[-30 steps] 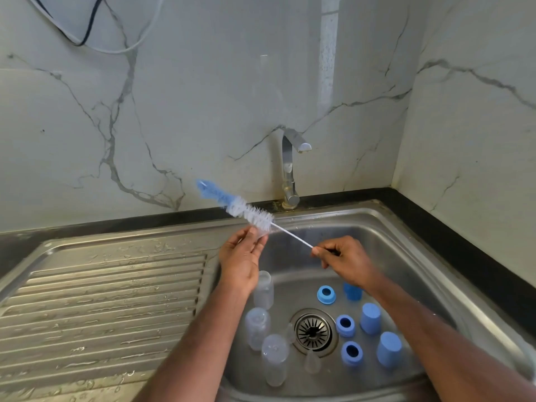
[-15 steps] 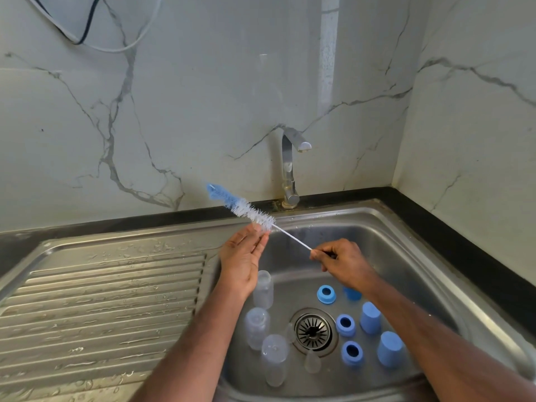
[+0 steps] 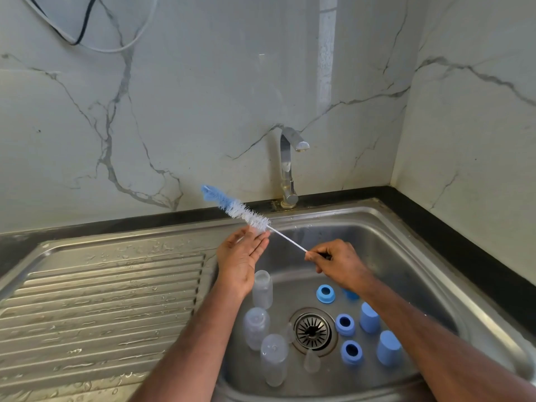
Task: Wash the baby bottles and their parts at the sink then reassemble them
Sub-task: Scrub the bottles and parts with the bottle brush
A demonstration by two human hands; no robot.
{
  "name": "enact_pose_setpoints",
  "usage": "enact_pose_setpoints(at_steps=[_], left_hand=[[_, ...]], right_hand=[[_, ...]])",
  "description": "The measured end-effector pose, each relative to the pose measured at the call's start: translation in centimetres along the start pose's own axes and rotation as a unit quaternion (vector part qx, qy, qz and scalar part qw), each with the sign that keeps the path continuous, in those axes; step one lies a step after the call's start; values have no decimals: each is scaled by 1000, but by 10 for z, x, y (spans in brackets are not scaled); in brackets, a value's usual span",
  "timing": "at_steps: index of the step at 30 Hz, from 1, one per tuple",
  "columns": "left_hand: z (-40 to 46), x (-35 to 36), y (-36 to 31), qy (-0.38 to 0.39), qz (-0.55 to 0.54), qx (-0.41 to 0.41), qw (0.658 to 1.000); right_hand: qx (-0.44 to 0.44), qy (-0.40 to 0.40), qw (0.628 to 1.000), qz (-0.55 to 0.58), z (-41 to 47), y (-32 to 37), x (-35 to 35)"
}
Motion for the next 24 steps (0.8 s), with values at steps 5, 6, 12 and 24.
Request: enact_pose_setpoints(at_steps=[5,6,12,24], left_hand=[[-4,3,0,-15,26,-7,1000],[-2,0,0,-26,7,-10,1000],[5,-7,-7,-20,13,16,1000],[1,0,-3,-5,-25,-4,1000]], right_hand=[[0,-6,1000,-1,-1,1,-4],[-2,-8,1000,1,-1,1,-6],[-4,35,999,-17,-1,1,0],[19,41,999,22,-8,6,-12]])
Point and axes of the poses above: each hand's wrist, its own z-axis towards the middle knuckle, its own x-axis out of the palm, y = z × x, the point moved 4 cm from there along z, towards the middle knuckle, and after that the axes turned 5 degrees about -x, right-handed, at the moved point
